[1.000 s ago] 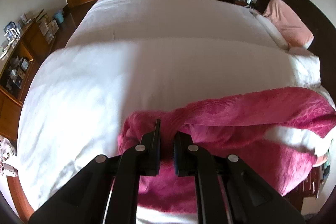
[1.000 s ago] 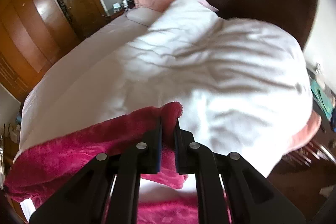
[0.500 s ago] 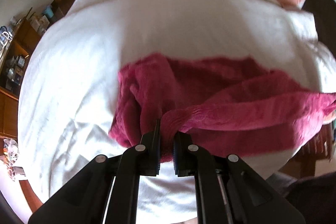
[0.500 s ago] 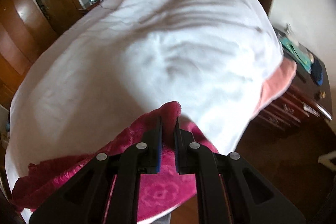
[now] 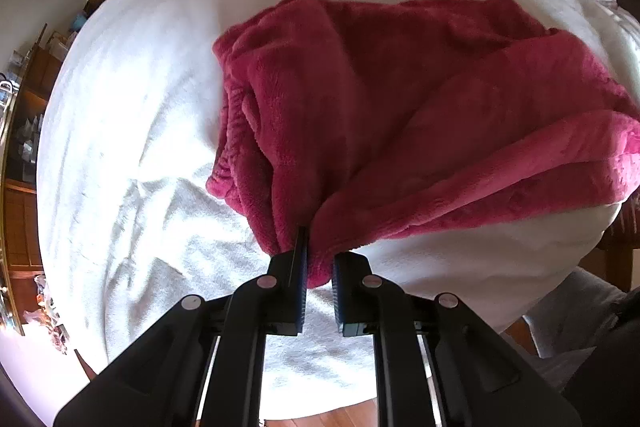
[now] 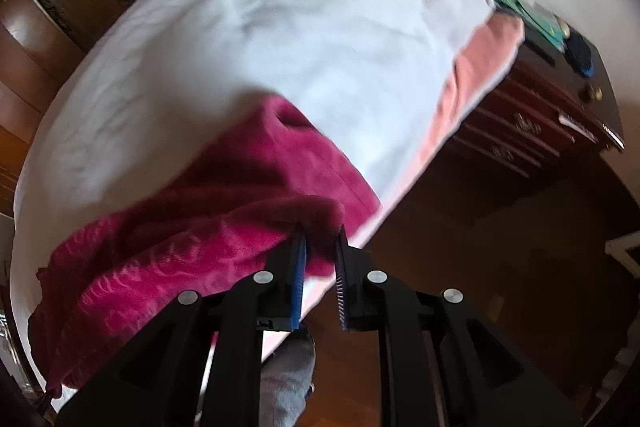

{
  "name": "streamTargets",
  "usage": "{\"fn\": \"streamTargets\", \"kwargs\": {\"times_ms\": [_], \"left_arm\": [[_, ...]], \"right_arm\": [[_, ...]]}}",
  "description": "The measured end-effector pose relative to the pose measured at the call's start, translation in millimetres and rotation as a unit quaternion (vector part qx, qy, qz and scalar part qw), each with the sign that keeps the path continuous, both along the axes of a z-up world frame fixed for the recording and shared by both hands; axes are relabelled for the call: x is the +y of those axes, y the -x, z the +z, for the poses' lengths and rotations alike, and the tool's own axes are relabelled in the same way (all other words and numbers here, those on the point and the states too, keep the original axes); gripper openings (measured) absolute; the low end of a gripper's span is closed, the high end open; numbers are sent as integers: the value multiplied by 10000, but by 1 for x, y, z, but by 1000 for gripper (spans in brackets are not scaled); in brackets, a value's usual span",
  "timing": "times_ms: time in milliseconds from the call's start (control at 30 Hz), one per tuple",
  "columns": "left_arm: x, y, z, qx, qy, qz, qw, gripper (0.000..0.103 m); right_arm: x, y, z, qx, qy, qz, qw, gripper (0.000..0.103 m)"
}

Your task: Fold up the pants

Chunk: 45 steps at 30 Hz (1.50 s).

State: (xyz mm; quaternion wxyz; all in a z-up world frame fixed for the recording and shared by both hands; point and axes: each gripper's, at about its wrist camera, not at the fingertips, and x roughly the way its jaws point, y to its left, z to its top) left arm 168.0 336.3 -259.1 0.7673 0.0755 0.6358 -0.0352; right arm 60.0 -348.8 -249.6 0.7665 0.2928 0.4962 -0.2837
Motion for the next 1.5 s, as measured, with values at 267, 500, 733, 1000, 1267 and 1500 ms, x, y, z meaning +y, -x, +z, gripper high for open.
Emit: {"fn": "streamTargets", "kwargs": {"times_ms": [267, 500, 733, 1000, 1267, 1500], "left_arm": [[6, 6, -3, 6, -151, -76, 9999, 12], [-1, 13, 5, 31, -364, 94, 9993, 12], [-30, 18, 26, 58, -694, 202, 9974, 12], [-62, 33, 54, -74, -937, 558, 9940, 33], [-102, 35, 63, -319, -750, 1149, 9900, 48], [-151, 18, 51, -459, -181, 1481, 9877, 48]], "right_arm": [[-8, 43, -24, 342, -313, -171, 9988, 14], [-24, 30, -34, 0, -778, -63, 9970, 17], [-41, -23, -57, -378, -1370, 69, 9898, 61], [-49, -69, -111, -174, -2201, 303, 9748, 60], [-42, -87, -76, -302, -1847, 1385, 9725, 14], [-42, -88, 2, -855, -640, 2254, 9684, 9]]}}
